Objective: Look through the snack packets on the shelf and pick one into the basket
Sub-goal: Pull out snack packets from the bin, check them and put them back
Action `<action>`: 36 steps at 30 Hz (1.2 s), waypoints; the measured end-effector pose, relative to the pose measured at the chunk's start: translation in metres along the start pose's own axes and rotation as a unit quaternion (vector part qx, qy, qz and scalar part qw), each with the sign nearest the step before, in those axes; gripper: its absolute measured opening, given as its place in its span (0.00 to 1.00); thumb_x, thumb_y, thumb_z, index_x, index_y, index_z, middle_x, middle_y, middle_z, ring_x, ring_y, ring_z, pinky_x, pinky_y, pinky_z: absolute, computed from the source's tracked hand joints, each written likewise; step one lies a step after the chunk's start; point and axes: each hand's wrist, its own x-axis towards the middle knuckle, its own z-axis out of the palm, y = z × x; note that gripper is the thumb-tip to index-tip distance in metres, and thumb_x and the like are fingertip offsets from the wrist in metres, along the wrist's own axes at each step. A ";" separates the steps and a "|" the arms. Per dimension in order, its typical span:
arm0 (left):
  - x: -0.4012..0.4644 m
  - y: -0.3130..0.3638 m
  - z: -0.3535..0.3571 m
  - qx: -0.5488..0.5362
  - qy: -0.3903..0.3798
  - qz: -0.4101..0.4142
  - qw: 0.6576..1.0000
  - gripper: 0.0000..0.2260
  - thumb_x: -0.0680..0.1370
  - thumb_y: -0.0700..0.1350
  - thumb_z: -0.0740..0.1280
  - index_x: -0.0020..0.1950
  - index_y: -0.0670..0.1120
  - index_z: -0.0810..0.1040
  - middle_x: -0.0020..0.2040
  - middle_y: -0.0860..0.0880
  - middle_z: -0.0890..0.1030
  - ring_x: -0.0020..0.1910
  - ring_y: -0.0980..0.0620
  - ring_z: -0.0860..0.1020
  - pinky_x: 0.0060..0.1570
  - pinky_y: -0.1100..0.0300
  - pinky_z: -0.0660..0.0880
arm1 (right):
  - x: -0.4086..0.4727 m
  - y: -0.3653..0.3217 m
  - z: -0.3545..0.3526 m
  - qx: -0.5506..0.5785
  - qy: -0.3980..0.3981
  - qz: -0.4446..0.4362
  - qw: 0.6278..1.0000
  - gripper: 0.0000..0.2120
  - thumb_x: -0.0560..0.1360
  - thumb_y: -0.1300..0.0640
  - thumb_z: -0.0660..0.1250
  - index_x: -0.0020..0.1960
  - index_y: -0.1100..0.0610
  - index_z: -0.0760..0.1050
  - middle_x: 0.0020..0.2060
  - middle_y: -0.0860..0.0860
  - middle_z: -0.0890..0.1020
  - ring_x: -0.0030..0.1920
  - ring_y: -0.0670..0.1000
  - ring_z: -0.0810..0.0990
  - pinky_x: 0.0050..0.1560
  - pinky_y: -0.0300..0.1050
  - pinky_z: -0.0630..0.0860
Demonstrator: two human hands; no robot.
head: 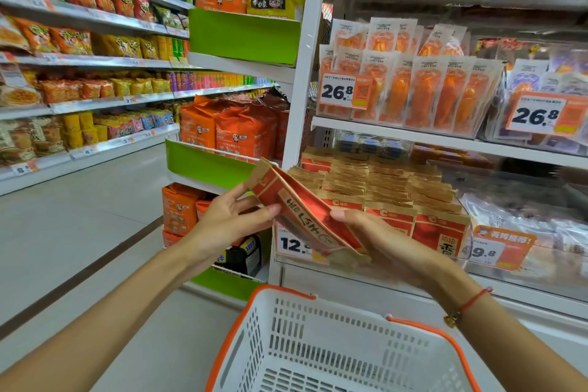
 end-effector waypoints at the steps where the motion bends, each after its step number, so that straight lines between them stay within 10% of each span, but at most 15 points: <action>1: 0.002 0.002 0.000 -0.015 0.013 0.008 1.000 0.23 0.68 0.43 0.74 0.62 0.53 0.76 0.54 0.50 0.85 0.56 0.53 0.82 0.52 0.64 0.79 | 0.003 -0.010 -0.003 -0.011 -0.002 0.001 1.000 0.18 0.77 0.40 0.60 0.60 0.48 0.76 0.52 0.48 0.84 0.51 0.46 0.83 0.48 0.36 0.78; 4: 0.012 0.011 0.001 -0.048 0.065 0.030 0.996 0.24 0.67 0.43 0.77 0.61 0.52 0.76 0.54 0.49 0.84 0.57 0.53 0.82 0.50 0.64 0.79 | 0.015 -0.038 -0.020 -0.045 -0.008 -0.029 0.999 0.19 0.74 0.45 0.61 0.63 0.47 0.76 0.55 0.49 0.84 0.57 0.52 0.82 0.60 0.46 0.78; 14: 0.098 0.033 0.027 -0.010 0.197 0.156 0.968 0.12 0.73 0.35 0.72 0.50 0.49 0.77 0.47 0.52 0.82 0.46 0.59 0.82 0.47 0.65 0.79 | 0.080 -0.081 -0.067 -0.261 0.225 -0.192 0.919 0.14 0.77 0.62 0.66 0.60 0.50 0.78 0.51 0.39 0.78 0.51 0.36 0.77 0.45 0.31 0.75; 18: 0.128 0.026 0.031 0.012 0.181 0.171 0.968 0.10 0.74 0.32 0.70 0.52 0.43 0.76 0.46 0.52 0.81 0.41 0.65 0.81 0.42 0.71 0.76 | 0.100 -0.070 -0.083 -0.308 0.259 -0.179 0.898 0.16 0.72 0.57 0.74 0.59 0.49 0.79 0.49 0.45 0.82 0.49 0.47 0.80 0.51 0.50 0.79; 27: 0.166 0.002 0.010 0.117 0.108 0.166 0.973 0.13 0.79 0.40 0.66 0.54 0.60 0.75 0.54 0.59 0.79 0.53 0.62 0.80 0.52 0.68 0.76 | 0.144 -0.034 -0.099 -0.319 0.341 -0.203 0.861 0.06 0.73 0.55 0.74 0.50 0.51 0.83 0.40 0.44 0.85 0.42 0.40 0.82 0.47 0.44 0.81; 36: 0.177 -0.013 0.013 0.126 0.066 0.076 0.987 0.13 0.82 0.42 0.60 0.66 0.50 0.68 0.65 0.52 0.72 0.62 0.59 0.70 0.51 0.75 0.68 | 0.170 -0.008 -0.110 -0.320 0.358 -0.141 0.866 0.06 0.73 0.53 0.73 0.46 0.55 0.82 0.40 0.49 0.85 0.41 0.44 0.84 0.45 0.44 0.82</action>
